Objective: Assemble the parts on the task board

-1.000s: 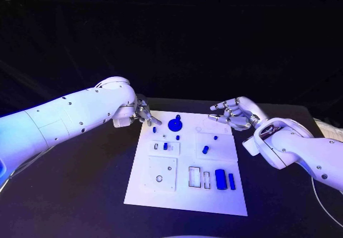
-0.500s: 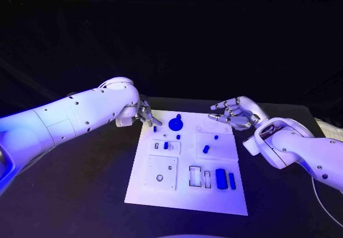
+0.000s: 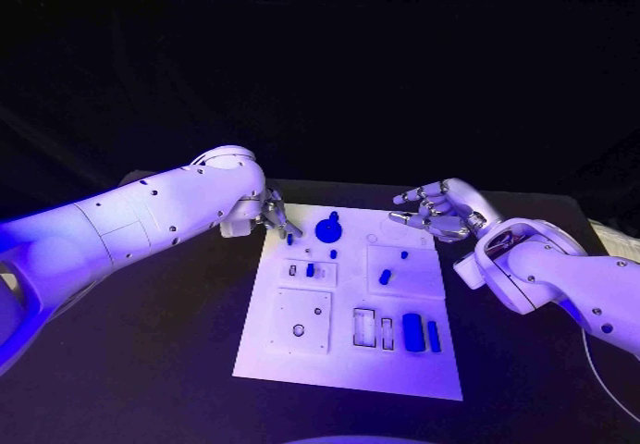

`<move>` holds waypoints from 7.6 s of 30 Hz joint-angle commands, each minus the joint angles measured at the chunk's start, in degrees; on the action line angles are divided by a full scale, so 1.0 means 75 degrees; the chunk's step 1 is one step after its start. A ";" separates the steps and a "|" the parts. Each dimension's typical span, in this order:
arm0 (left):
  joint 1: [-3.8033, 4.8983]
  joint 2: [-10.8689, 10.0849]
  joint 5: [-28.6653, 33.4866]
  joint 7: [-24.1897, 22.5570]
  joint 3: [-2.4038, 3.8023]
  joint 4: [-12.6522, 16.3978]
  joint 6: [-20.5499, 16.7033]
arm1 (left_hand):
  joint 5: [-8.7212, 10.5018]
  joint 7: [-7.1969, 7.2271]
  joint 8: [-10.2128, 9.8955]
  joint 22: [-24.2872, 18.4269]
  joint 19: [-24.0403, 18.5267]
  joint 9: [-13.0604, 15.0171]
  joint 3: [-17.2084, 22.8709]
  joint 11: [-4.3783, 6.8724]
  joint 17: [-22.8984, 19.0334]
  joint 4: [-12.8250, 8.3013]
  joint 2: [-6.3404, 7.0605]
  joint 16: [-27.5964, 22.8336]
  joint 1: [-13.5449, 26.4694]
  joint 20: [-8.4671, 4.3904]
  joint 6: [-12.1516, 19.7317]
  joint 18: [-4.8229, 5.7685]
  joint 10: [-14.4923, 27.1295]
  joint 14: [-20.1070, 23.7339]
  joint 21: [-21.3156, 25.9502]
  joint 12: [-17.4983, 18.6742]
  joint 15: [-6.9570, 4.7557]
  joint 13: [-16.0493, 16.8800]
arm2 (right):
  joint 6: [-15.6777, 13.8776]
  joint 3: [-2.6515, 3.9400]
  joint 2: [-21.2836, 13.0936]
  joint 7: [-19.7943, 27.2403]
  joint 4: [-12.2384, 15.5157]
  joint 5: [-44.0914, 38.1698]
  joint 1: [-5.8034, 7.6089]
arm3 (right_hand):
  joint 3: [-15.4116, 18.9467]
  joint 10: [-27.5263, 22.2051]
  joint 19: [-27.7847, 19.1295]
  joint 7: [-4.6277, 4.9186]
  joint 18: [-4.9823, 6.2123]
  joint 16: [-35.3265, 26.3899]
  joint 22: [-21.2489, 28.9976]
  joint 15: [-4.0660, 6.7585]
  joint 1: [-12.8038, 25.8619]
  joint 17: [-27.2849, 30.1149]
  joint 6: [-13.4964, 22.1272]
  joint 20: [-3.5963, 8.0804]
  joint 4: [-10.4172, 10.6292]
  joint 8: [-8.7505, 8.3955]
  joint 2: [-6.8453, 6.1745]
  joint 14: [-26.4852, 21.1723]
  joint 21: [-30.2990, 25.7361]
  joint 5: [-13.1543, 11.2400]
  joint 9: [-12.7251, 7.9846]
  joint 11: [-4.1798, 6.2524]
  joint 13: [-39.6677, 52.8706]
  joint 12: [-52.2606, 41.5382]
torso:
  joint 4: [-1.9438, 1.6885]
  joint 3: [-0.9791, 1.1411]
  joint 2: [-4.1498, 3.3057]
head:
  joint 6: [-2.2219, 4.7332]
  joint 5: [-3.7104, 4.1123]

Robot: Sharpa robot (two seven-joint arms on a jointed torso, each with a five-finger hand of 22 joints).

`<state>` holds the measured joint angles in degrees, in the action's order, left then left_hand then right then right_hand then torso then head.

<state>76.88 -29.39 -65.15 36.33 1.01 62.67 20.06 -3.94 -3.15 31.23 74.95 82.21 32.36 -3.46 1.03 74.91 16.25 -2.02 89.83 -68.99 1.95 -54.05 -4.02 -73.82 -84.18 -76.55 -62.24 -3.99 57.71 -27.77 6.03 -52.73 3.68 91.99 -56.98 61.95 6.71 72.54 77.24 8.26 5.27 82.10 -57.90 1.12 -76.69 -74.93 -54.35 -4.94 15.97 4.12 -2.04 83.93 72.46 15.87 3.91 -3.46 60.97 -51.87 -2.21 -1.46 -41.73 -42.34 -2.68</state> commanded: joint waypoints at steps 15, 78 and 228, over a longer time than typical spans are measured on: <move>-0.0029 0.0134 0.0100 -0.0012 -0.0034 -0.0148 0.0216 | -0.0034 0.0054 0.0173 0.0055 0.0063 0.0114 0.0209 0.0031 0.2012 -0.0105 -0.0075 0.0023 -0.0452 -0.0017 0.0001 0.0019 -0.0086 -0.0776 -0.0033 -0.0062 -0.0081 0.0015 | 0.0114 0.0000 0.0031 0.0075 -0.0009 -0.0022 -0.0007 | 0.0017 -0.0069 -0.0055 0.0032 0.0107 -0.0032 0.0006 -0.0004 -0.0030 -0.0336 -0.0019 0.0017 -0.0013 0.0013 0.0075 0.0453 -0.0031 0.0051 0.0009 0.0008 -0.0011 0.0042 | -0.0003 0.0002 0.0008 | -0.0063 0.0003; -0.0732 -0.1622 -0.0489 -0.0548 -0.0255 0.2797 -0.1800 | -0.0352 0.0101 0.0857 0.0435 0.0215 0.0914 0.5991 0.0102 0.2012 -0.1461 0.1304 0.0023 -0.0317 -0.0071 0.0423 0.0083 -0.0348 -0.0776 -0.0208 -0.0191 -0.0132 0.0095 | 0.0172 -0.0011 0.0028 0.0096 -0.0075 0.0035 -0.0073 | 0.0060 -0.0088 -0.0087 0.0031 0.0122 -0.0066 0.0096 -0.0004 0.0014 -0.0294 -0.0035 0.0018 0.0026 0.0023 0.0138 0.0445 -0.0089 0.0072 0.0013 0.0007 -0.0061 0.0081 | -0.0012 0.0000 0.0011 | -0.0158 -0.0061; -0.0935 -0.0302 -0.3560 -0.4192 -0.0417 0.1629 -0.3285 | -0.0356 -0.0541 -0.2603 -0.1600 -0.0007 -0.3089 0.3055 -0.0675 -0.1105 -0.0810 0.1740 -0.2038 -0.2032 0.0374 -0.0313 -0.0362 0.1847 -0.0220 0.2829 0.5959 0.0418 -0.6931 | 0.0239 -0.0012 0.0035 0.0045 -0.0087 0.0094 -0.0107 | 0.0085 -0.0078 -0.0089 0.0028 0.0123 -0.0091 0.0114 0.0000 -0.0016 -0.0274 -0.0040 0.0019 0.0010 0.0027 0.0241 0.0442 -0.0112 0.0124 0.0013 0.0011 -0.0068 0.0050 | -0.0012 -0.0002 0.0011 | -0.0265 0.0165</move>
<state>69.92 -31.88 -89.50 4.64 -2.13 75.08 -7.49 -6.82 -7.24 11.95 62.73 81.89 9.24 19.22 -4.02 66.80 10.18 10.95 74.73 -84.79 4.72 -56.13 -7.58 -59.78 -83.78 -55.07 -17.80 -0.51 5.80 -26.23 5.93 -52.52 3.87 91.26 -56.06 61.21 7.27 72.19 77.04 8.26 5.27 81.65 -57.14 1.12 -76.76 -74.92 -54.35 -4.73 16.20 4.12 -0.75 83.93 71.90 16.42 3.91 -3.50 60.50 -51.64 -2.27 -1.48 -41.70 -44.18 -1.51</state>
